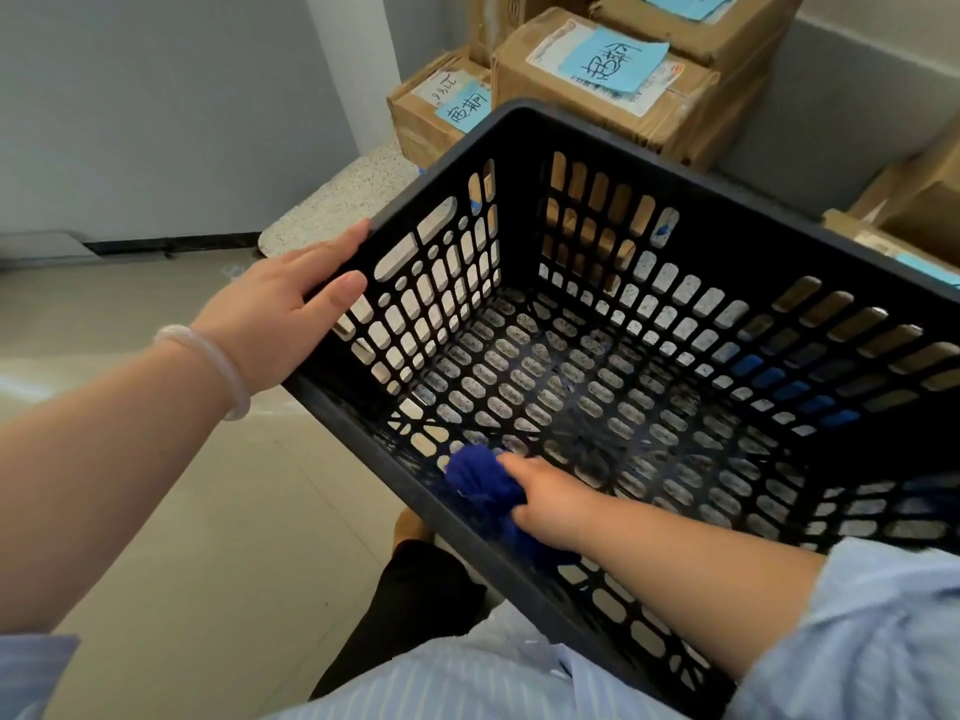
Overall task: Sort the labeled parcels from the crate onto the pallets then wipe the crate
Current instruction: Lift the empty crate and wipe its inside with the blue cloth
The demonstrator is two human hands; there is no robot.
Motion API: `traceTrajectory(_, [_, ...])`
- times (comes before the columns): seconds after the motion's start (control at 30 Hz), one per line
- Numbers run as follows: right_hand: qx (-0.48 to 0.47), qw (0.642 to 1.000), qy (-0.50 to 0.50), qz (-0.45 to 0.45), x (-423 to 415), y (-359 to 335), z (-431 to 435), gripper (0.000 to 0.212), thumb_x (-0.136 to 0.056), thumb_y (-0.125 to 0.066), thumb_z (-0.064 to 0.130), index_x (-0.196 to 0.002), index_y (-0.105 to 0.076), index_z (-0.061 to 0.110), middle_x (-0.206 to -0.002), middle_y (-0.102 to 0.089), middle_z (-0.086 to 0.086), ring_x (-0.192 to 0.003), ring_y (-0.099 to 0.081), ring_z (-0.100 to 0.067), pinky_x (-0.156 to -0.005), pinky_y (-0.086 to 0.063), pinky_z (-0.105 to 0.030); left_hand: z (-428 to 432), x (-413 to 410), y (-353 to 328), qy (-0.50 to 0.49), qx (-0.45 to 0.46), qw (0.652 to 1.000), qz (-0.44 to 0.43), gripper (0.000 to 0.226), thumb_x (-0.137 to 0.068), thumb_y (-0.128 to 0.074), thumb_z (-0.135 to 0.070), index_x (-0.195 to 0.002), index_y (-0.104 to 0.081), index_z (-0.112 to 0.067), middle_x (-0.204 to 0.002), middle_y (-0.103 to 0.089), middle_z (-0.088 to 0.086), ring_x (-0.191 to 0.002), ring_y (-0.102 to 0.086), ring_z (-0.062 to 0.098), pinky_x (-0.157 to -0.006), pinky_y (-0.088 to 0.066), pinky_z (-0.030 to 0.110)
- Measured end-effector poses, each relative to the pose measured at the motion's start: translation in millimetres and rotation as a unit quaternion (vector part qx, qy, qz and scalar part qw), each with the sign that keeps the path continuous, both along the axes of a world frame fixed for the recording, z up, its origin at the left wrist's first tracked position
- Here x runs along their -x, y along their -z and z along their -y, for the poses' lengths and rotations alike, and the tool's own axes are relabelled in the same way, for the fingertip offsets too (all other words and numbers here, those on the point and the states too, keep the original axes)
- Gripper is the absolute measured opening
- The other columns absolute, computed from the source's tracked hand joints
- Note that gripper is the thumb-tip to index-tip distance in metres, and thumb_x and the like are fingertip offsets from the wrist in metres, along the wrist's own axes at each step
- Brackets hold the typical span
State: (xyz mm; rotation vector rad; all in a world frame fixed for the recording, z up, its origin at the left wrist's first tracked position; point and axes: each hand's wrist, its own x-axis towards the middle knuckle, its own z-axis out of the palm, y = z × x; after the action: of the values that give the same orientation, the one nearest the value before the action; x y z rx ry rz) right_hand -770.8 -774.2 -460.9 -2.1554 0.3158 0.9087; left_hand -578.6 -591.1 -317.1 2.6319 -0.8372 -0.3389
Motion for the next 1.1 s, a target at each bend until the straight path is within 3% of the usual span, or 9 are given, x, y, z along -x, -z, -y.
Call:
traceTrajectory(0.13, [0.040, 0.999, -0.021, -0.028, 1, -12, -4, 0.063, -0.090, -0.054, 0.014, -0.146, -0.032, 0.036, -0.140, -0.044, -0.007, -0.121, -0.050, -0.027, -0.100, -0.044, -0.039, -1, 1, -1, 0.004, -0.002, 1.000, 0.001, 0.049, -0.101, -0.034, -0.046, -0.149, -0.023, -0.048, -0.150, -0.041, -0.005, -0.139, -0.032, 0.016, -0.108, -0.023, 0.029])
traceTrajectory(0.33, [-0.098, 0.994, 0.015, 0.039, 21, -118, 17, 0.032, -0.086, -0.056, 0.010, -0.107, -0.059, 0.033, -0.092, -0.065, 0.006, -0.085, -0.064, -0.013, -0.076, -0.054, -0.029, 1, 3, -2, 0.003, -0.009, 1.000, -0.006, 0.048, -0.101, -0.032, -0.048, -0.148, -0.022, -0.051, -0.150, -0.041, -0.004, -0.139, -0.031, 0.017, -0.111, -0.024, 0.033])
traceTrajectory(0.47, [-0.151, 0.985, 0.014, 0.083, 48, -158, 29, 0.032, -0.087, -0.061, 0.009, -0.101, -0.060, 0.038, -0.095, -0.063, 0.015, -0.084, -0.059, 0.003, -0.071, -0.046, -0.009, 3, 7, -4, 0.001, -0.006, 1.000, -0.008, 0.047, -0.102, -0.033, -0.045, -0.148, -0.023, -0.050, -0.149, -0.043, 0.002, -0.137, -0.035, 0.023, -0.109, -0.027, 0.038])
traceTrajectory(0.57, [-0.114, 0.990, 0.008, 0.085, 50, -133, 25, 0.041, -0.086, -0.058, 0.005, -0.096, -0.053, 0.044, -0.092, -0.059, 0.016, -0.081, -0.054, 0.010, -0.070, -0.040, -0.005, 4, 6, -3, -0.002, -0.023, 1.000, -0.004, 0.048, -0.101, -0.032, -0.046, -0.148, -0.022, -0.051, -0.146, -0.046, 0.009, -0.134, -0.038, 0.030, -0.107, -0.030, 0.041])
traceTrajectory(0.67, [-0.006, 0.998, -0.038, 0.045, 38, -70, 21, 0.051, -0.087, -0.057, 0.008, -0.130, -0.046, 0.034, -0.120, -0.056, 0.005, -0.106, -0.055, -0.010, -0.087, -0.044, -0.025, 4, 5, -1, -0.010, -0.022, 1.000, -0.014, 0.047, -0.101, -0.032, -0.047, -0.147, -0.022, -0.054, -0.141, -0.048, 0.013, -0.131, -0.041, 0.034, -0.105, -0.032, 0.043])
traceTrajectory(0.73, [0.058, 0.995, -0.076, 0.001, 37, -35, 21, 0.050, -0.089, -0.056, 0.011, -0.134, -0.041, 0.030, -0.128, -0.053, -0.002, -0.113, -0.054, -0.024, -0.088, -0.045, -0.036, 4, 6, 0, -0.010, -0.014, 1.000, -0.013, 0.047, -0.101, -0.033, -0.045, -0.146, -0.024, -0.054, -0.143, -0.048, 0.012, -0.132, -0.040, 0.033, -0.106, -0.031, 0.043])
traceTrajectory(0.8, [0.089, 0.990, -0.108, -0.030, 39, -15, 19, 0.049, -0.090, -0.057, 0.012, -0.133, -0.040, 0.028, -0.129, -0.050, -0.008, -0.112, -0.054, -0.029, -0.084, -0.043, -0.037, 2, 3, 3, -0.011, -0.007, 1.000, -0.009, 0.046, -0.101, -0.035, -0.044, -0.146, -0.025, -0.054, -0.146, -0.046, 0.009, -0.134, -0.039, 0.031, -0.108, -0.030, 0.041])
traceTrajectory(0.97, [0.026, 0.992, -0.067, -0.101, 36, -47, 23, 0.047, -0.093, -0.046, 0.013, -0.133, -0.042, 0.037, -0.117, -0.055, -0.003, -0.100, -0.056, -0.025, -0.083, -0.048, -0.037, -1, 0, 4, -0.006, 0.020, 1.000, -0.018, 0.041, -0.102, -0.036, -0.046, -0.132, -0.021, -0.069, -0.150, -0.044, -0.001, -0.139, -0.037, 0.025, -0.111, -0.029, 0.038])
traceTrajectory(1.1, [-0.044, 0.994, -0.060, -0.078, 52, -120, 36, 0.039, -0.091, -0.045, 0.015, -0.117, -0.050, 0.044, -0.106, -0.062, 0.004, -0.092, -0.062, -0.016, -0.079, -0.055, -0.036, 2, 5, 0, -0.024, 0.013, 0.999, -0.028, 0.043, -0.102, -0.035, -0.046, -0.141, -0.026, -0.061, -0.147, -0.047, 0.004, -0.135, -0.040, 0.031, -0.108, -0.032, 0.043])
